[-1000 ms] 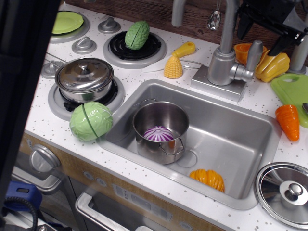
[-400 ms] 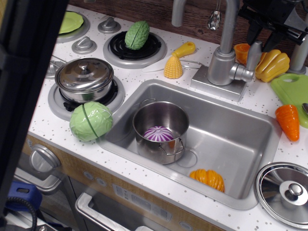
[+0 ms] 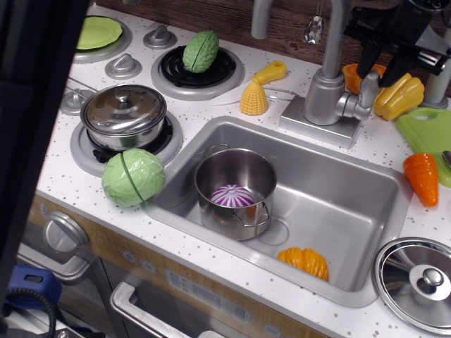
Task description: Turn lever vertical to front
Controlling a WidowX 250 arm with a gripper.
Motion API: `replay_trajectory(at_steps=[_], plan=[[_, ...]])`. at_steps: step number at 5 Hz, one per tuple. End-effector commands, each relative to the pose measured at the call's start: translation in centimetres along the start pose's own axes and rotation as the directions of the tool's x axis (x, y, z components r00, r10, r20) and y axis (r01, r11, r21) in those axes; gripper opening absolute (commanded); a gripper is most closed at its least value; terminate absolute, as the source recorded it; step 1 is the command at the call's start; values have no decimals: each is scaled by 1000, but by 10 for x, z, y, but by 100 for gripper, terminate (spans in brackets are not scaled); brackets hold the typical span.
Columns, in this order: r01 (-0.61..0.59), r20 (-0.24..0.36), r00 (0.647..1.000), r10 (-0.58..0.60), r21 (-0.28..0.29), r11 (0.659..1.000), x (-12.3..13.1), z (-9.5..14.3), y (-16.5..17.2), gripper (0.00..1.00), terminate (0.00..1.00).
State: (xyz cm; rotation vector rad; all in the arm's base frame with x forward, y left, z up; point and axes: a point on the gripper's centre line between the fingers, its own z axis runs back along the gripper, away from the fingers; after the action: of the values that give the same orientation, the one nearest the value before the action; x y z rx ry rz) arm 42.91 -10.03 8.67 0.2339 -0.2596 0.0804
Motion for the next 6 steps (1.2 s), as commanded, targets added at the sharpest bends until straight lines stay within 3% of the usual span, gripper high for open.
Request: replay_trajectory(at_steps=[1,4,6], plan=[[-52,35,998,54,-68,996,-8,31,-2,0,0],[-69,19,997,73,-137,988,-16,8,-3,0,0],[-68,20,997,72,-152,986,-18,-5,-6,0,0]])
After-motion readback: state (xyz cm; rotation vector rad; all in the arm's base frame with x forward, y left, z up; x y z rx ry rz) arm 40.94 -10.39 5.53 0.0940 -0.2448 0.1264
